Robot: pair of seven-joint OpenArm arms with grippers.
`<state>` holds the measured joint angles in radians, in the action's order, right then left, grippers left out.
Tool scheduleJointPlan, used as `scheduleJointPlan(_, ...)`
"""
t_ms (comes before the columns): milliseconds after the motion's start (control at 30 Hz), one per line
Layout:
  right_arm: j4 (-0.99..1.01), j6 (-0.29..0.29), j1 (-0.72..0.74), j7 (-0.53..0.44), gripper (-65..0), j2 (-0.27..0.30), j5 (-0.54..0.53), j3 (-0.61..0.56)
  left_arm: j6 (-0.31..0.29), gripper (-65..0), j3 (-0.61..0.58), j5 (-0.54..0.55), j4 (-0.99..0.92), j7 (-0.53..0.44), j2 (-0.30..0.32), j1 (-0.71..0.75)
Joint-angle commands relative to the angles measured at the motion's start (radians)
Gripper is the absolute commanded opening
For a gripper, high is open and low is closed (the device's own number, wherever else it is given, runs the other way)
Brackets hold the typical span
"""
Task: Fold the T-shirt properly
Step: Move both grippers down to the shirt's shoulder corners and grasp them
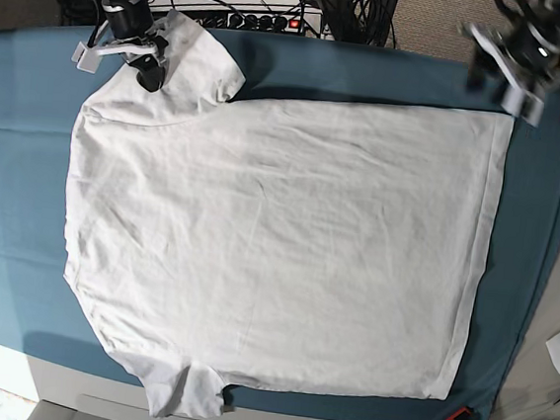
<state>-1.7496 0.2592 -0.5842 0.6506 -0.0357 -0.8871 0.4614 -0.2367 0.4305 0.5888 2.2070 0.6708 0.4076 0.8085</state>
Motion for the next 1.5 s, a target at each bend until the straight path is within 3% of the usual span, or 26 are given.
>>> scheduleJointPlan(0, 0.003, -0.029, -0.015, 0.058, -65.0, 0.008, 0.056, -0.002, -0.007, -38.3, 0.028, 0.026, 0.004, -0.005, 0.003, -0.010)
scheduleJointPlan(167, 0.002, -0.029, -0.014, 0.055, -65.0, 0.042, 0.070, -0.002, -0.027, -38.4, 0.134, 0.123, -0.112, 0.030, 0.005, -0.115)
scheduleJointPlan(367, 0.002, -0.029, -0.014, 0.052, -65.0, 0.050, 0.076, -0.002, -0.136, -38.4, 0.272, 0.351, -0.384, 0.122, 0.021, -0.267)
scheduleJointPlan(533, 0.002, -0.029, -0.014, 0.052, -65.0, 0.050, 0.076, -0.002, -0.162, -38.4, 0.267, 0.465, -0.615, 0.212, 0.077, -0.348)
scheduleJointPlan(633, 0.002, -0.029, -0.014, 0.052, -65.0, 0.050, 0.076, -0.002, -0.211, -38.4, 0.267, 0.540, -0.726, 0.270, 0.098, -0.376)
scheduleJointPlan(800, 0.002, -0.029, -0.014, 0.051, -65.0, 0.049, 0.077, -0.003, -0.242, -38.4, 0.266, 0.631, -0.772, 0.354, 0.105, -0.379)
scheduleJointPlan(967, 0.002, -0.029, -0.014, 0.050, -65.0, 0.049, 0.077, -0.003, -0.259, -38.4, 0.266, 0.630, -0.769, 0.367, 0.106, -0.379)
scheduleJointPlan(1133, 0.002, -0.029, -0.014, 0.050, -65.0, 0.049, 0.077, -0.003, -0.258, -38.4, 0.266, 0.555, -0.727, 0.392, 0.112, -0.378)
scheduleJointPlan(1300, 0.002, -0.029, -0.014, 0.048, -65.0, 0.049, 0.100, -0.003, -0.208, -38.4, 0.266, 0.464, -0.646, 0.393, 0.140, -0.377)
scheduleJointPlan(1467, 0.002, -0.029, -0.014, 0.048, -65.0, 0.049, 0.100, -0.003, -0.203, -38.4, 0.266, 0.458, -0.628, 0.396, 0.158, -0.376)
